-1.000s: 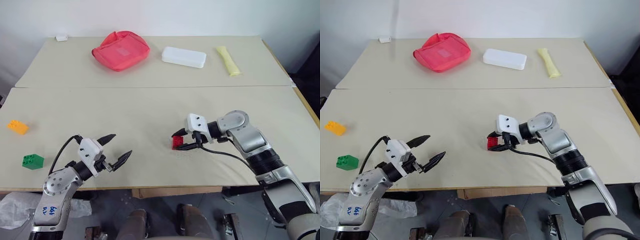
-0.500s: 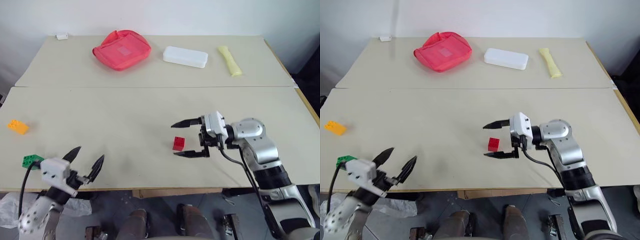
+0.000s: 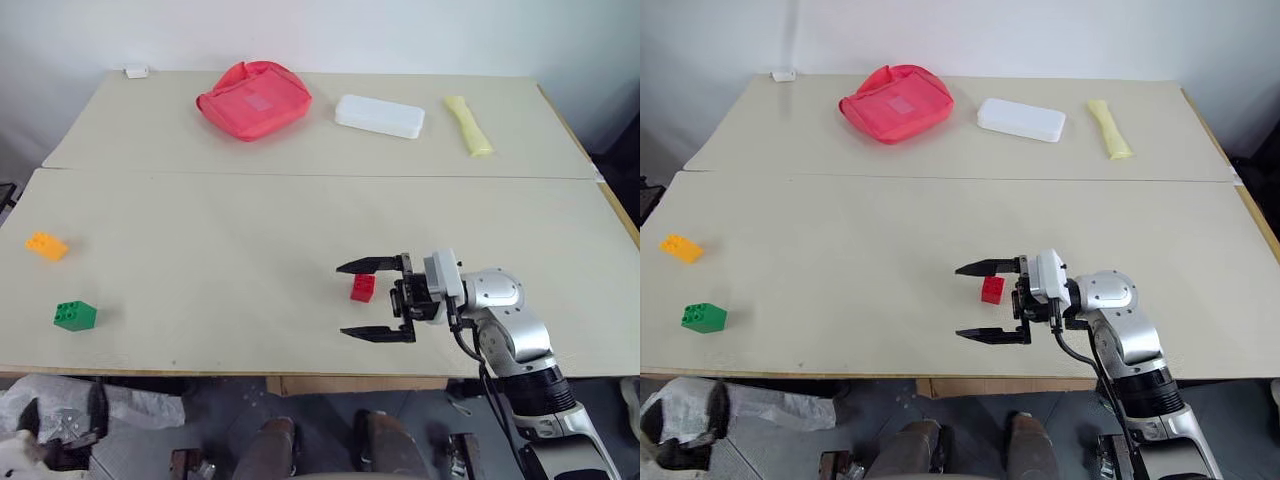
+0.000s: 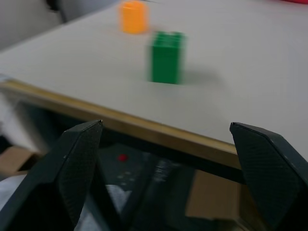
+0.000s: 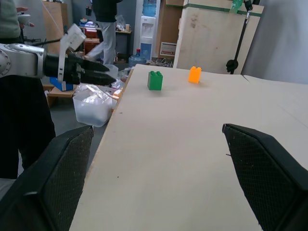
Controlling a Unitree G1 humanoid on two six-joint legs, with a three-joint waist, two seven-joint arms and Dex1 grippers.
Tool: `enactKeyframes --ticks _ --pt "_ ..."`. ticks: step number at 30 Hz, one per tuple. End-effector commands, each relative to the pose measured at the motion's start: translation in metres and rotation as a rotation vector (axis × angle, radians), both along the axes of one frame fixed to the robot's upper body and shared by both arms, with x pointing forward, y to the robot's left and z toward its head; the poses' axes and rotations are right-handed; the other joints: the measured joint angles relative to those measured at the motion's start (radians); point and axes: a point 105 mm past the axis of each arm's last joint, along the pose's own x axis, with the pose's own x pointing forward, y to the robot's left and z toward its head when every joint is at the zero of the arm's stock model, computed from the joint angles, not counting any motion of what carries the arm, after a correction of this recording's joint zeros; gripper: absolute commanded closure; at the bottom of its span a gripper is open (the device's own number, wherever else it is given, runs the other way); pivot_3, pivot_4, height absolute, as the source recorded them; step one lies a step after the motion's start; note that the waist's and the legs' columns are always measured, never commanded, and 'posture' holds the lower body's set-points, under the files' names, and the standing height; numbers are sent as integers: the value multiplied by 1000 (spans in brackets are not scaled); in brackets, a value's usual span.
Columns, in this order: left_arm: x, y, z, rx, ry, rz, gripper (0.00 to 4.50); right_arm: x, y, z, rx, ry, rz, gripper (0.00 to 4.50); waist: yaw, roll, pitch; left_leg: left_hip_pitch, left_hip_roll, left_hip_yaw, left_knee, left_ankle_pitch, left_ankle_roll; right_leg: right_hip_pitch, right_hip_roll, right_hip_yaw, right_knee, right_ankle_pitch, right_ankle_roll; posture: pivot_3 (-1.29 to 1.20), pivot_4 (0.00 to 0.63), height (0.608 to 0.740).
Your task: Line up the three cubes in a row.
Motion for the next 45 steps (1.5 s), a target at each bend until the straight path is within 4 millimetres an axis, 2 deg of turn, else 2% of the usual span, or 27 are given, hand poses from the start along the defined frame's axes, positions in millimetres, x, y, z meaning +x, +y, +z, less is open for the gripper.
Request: enactKeyframes --ticks 1,6,8,10,16,19,26,27,28,30,32,33,36,41,42,45 --pt "5 13 16 49 -41 41 0 1 -5 7 20 -52 -13 34 2 0 0 0 0 0 0 0 0 0 0 0 0 0 0 0 150 740" --pt "42 28 33 90 -48 17 0 0 -9 5 50 -49 -51 34 1 -1 0 0 0 -1 0 0 -1 0 0 0 1 0 0 0 150 740" --pt "53 33 33 84 -21 6 0 -3 -9 2 51 -46 -56 34 -1 -1 0 0 0 0 0 0 -1 -1 0 0 2 0 0 0 150 740" --pt "63 32 40 85 -29 -11 0 -6 -9 -1 46 -24 -55 34 -7 -1 0 0 0 0 0 -1 -1 -1 1 0 3 0 0 0 150 740" --pt "77 42 30 48 42 1 0 -5 -8 -1 60 -17 -99 34 -16 -1 0 0 0 0 0 -1 -1 -1 1 0 3 0 0 0 150 740" --pt "87 41 31 36 24 -27 582 -5 -7 -3 58 -12 -113 0 -16 -1 0 1 0 0 0 -1 -1 -1 1 0 4 0 0 0 150 740" --pt "100 37 28 26 38 -82 2829 -5 -6 -4 57 -12 -139 0 -16 -1 0 1 0 0 0 -1 -1 -1 1 0 4 0 0 0 150 740" --pt "100 38 26 29 51 -84 3039 -5 -6 -4 58 -15 -144 0 -16 -1 0 1 0 0 0 -1 -1 -1 1 0 4 0 0 0 150 740" --pt "100 39 26 39 56 -87 3037 -4 -7 -3 59 -15 -150 0 -16 -1 0 1 0 0 0 -1 -1 -1 1 0 4 0 0 0 150 740" --pt "103 36 43 69 -31 -137 3037 -2 -9 -3 54 -23 -167 0 -16 -1 0 1 0 0 0 -1 -2 -1 1 0 4 0 0 0 150 740" --pt "110 29 67 106 -134 -221 3037 -1 -14 -3 44 -27 -185 0 -14 -1 0 1 0 0 0 -1 -2 -1 1 0 4 0 0 0 150 740" --pt "116 18 83 133 -180 -330 3037 -1 -18 -2 41 -27 -200 0 -12 -1 0 0 0 0 1 -1 -2 -1 1 0 4 0 0 0 150 740" --pt "141 -34 117 291 -137 -775 3037 -4 -37 -4 -6 3 -242 0 4 -2 0 0 0 -1 1 -1 -2 -1 0 -1 4 0 -1 0 150 740" --pt "174 -92 130 415 -13 -1310 3037 -1 -71 -6 -80 -46 -369 0 0 4 -1 2 -3 -4 1 -1 -1 3 -2 -3 3 0 -2 0 150 740" --pt "178 -99 130 430 2 -1368 3037 0 -75 -6 -87 -50 -384 0 -2 4 0 2 -3 -4 1 0 -1 3 -1 -4 4 0 -2 0 150 740" --pt "193 -132 112 528 111 -1656 3037 -1 -87 -8 -95 -56 -447 0 -8 4 0 1 -2 -3 0 0 -2 0 1 -5 8 0 -2 0 150 740"
